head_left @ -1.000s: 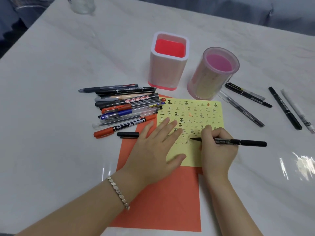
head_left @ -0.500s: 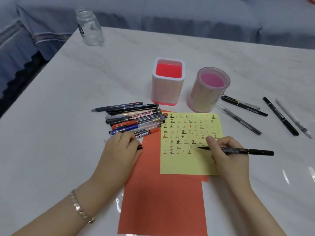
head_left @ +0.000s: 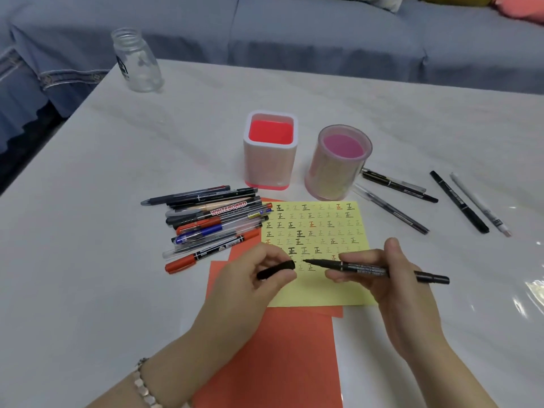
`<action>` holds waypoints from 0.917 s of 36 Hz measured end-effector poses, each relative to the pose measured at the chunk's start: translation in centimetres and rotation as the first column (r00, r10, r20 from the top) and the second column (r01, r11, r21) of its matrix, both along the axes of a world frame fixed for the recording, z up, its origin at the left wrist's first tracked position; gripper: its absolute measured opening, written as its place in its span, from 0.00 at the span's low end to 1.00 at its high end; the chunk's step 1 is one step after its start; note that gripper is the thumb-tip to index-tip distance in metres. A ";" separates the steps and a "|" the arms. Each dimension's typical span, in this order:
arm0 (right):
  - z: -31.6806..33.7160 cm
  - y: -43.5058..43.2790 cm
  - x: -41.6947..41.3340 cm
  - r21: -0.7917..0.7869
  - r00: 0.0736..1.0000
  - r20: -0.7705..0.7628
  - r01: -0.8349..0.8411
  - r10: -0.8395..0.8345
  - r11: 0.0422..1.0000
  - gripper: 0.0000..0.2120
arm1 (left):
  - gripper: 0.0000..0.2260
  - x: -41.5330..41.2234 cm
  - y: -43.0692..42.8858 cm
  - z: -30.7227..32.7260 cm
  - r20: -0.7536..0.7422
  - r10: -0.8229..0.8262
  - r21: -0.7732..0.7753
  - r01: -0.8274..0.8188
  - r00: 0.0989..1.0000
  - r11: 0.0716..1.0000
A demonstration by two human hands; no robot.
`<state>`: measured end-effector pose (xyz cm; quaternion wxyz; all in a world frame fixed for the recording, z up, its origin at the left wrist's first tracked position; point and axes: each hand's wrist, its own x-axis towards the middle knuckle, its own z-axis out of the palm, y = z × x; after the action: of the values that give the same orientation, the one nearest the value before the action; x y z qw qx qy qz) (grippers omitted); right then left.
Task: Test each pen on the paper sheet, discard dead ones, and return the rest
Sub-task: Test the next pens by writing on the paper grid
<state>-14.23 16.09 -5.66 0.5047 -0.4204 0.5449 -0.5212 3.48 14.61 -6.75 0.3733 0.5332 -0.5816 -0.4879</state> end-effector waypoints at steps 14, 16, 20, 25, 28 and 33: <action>0.7 0.5 0.1 -0.009 0.990 -0.128 -0.063 0.061 0.998 0.20 | 0.05 -1.2 0.6 1.6 0.094 -0.212 -0.065 0.218 0.973 0.974; 0.9 0.5 0.1 -0.009 0.997 -0.080 -0.026 0.025 1.000 0.17 | 0.04 -1.6 0.8 1.9 0.097 -0.272 -0.060 0.279 0.957 0.958; 1.3 0.1 -0.6 -0.033 0.995 -0.094 -0.024 0.020 0.999 0.15 | 0.06 -3.0 0.3 2.2 -0.032 -0.314 0.059 0.315 0.949 0.947; 2.0 -0.3 -2.4 -0.072 0.984 -0.111 -0.148 0.140 0.986 0.13 | 0.06 -4.1 -1.0 3.2 -0.465 -0.331 0.436 0.537 0.821 0.722; 2.4 -0.5 -2.9 -0.066 0.972 -0.125 -0.207 0.198 0.976 0.13 | 0.08 -4.0 -1.5 3.3 -0.653 -0.277 0.514 0.680 0.705 0.522; 0.9 -1.0 -2.5 0.016 0.993 -0.095 -0.063 0.064 0.998 0.15 | 0.12 -4.9 -1.8 2.2 -0.434 -0.269 0.515 0.481 0.860 0.709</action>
<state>-16.72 15.09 -4.80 0.4971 -0.4587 0.5581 -0.4806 -1.43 12.78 -4.54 0.1642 0.4039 -0.4205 -0.7956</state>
